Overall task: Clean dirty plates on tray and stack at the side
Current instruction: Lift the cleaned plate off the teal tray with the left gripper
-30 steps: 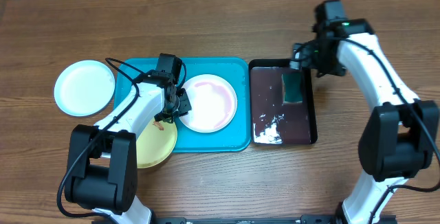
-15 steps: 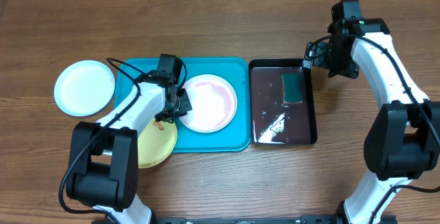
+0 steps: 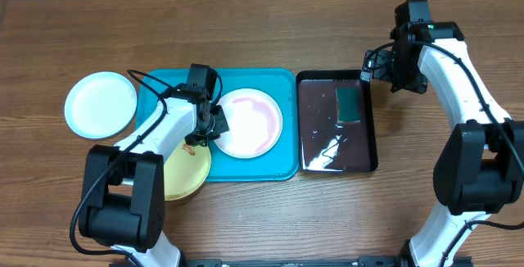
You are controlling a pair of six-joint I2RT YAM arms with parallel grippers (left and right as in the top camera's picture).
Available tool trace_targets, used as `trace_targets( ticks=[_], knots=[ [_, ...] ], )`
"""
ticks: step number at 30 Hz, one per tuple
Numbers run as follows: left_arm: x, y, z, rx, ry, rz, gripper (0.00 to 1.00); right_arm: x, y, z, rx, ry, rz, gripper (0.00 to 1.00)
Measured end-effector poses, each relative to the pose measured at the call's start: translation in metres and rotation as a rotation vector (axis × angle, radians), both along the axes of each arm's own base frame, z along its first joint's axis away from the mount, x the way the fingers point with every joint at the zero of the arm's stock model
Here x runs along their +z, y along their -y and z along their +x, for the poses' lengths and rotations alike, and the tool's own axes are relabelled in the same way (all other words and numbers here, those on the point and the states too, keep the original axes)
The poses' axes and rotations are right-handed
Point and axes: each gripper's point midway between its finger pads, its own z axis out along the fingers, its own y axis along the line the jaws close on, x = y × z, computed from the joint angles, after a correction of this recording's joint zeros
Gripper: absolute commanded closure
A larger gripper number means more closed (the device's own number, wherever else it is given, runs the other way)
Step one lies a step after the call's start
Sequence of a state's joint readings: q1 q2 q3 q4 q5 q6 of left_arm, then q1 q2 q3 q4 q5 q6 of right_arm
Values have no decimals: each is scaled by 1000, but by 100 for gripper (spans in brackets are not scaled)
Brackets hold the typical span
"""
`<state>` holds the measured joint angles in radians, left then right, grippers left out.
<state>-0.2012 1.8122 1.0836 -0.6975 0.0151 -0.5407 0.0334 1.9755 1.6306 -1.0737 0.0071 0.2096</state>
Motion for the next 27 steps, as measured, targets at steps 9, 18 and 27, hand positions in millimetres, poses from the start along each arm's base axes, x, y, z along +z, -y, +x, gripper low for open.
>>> trace_targets(
  ticks=[9, 18, 27],
  knots=[
    [26, 3, 15, -45, 17, 3, 96, 0, 0, 0, 0, 0, 0, 0],
    [69, -4, 40, -72, 89, 62, 96, 0, 0, 0, 0, 0, 0, 0],
    [107, -2, 53, -94, 126, 70, 96, 0, 0, 0, 0, -1, 0, 0]
  ],
)
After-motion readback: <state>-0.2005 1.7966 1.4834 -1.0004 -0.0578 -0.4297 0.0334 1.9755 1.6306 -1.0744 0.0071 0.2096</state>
